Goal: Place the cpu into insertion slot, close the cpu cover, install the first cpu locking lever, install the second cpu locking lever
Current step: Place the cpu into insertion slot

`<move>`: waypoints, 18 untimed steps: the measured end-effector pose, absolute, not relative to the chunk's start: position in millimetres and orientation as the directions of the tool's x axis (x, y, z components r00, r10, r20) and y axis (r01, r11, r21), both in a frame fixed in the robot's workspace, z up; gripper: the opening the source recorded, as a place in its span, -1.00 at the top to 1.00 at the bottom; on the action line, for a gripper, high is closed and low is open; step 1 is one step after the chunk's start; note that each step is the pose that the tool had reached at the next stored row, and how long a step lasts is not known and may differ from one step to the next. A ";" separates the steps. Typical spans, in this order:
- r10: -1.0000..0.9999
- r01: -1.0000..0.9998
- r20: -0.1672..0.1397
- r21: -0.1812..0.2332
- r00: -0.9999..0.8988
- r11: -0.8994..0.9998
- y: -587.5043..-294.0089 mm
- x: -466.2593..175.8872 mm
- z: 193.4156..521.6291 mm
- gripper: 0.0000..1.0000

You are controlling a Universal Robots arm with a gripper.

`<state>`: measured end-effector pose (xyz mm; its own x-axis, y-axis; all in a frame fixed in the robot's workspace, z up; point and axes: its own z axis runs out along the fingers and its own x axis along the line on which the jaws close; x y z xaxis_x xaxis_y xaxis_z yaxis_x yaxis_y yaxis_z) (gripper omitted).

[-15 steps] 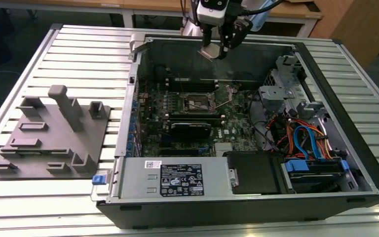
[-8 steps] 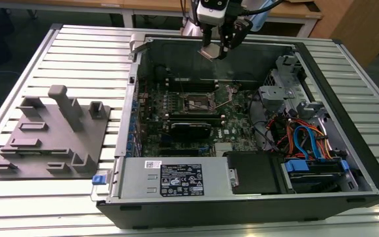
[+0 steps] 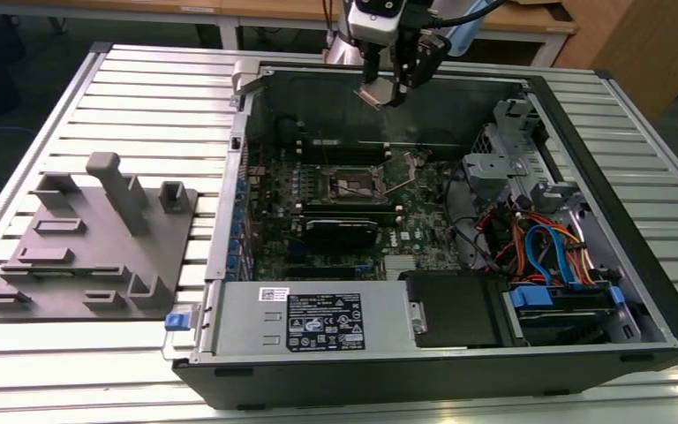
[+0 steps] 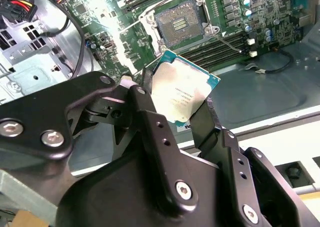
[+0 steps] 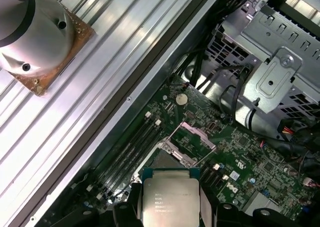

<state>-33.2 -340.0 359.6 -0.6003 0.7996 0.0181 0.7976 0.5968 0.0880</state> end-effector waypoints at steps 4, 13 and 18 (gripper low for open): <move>0.800 0.798 0.018 0.088 -0.600 0.597 -340.0 -33.2 359.6 -0.08; 0.812 0.810 0.018 0.088 -0.583 0.580 -340.0 -32.9 359.6 -0.08; 0.813 0.811 0.018 0.088 -0.582 0.578 -340.0 -32.8 359.6 -0.08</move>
